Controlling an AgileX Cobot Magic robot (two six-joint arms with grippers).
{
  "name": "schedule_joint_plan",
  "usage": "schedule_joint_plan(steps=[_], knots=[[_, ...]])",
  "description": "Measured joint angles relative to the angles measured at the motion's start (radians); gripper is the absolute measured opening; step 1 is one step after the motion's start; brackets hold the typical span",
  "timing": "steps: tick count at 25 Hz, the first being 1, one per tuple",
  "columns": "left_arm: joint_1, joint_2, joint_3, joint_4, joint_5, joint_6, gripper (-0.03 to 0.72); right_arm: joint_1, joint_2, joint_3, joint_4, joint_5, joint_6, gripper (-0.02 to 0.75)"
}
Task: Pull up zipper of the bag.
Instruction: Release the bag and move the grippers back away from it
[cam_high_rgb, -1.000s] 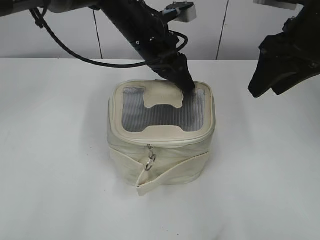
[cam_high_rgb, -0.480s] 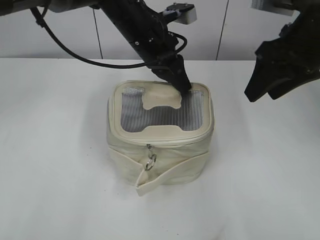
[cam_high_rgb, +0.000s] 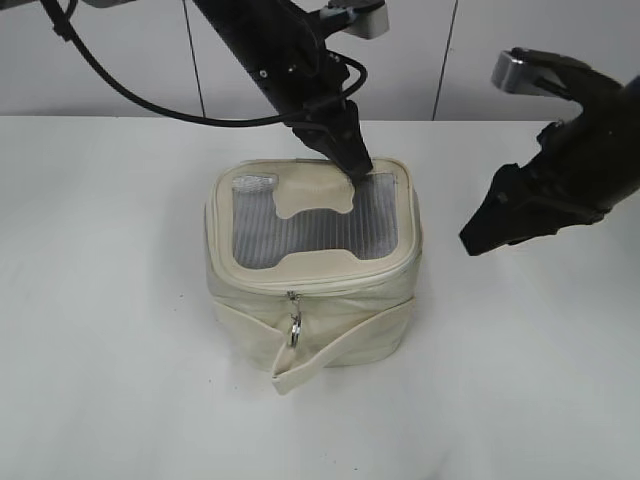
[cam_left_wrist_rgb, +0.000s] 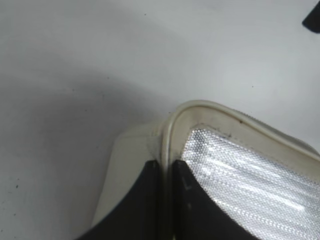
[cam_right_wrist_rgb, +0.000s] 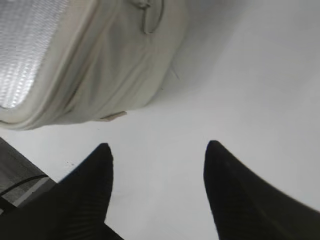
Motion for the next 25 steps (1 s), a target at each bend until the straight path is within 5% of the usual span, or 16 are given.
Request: schedule_joint_plan(steps=[4, 25], knots=[[0.0, 0.0, 0.0, 0.0, -0.001, 0.0, 0.041, 0.0, 0.0, 0.071, 0.178, -0.104, -0.188, 0.459], [0.0, 0.0, 0.0, -0.003, -0.001, 0.0, 0.041, 0.0, 0.163, 0.095, 0.514, -0.279, -0.596, 0.454]])
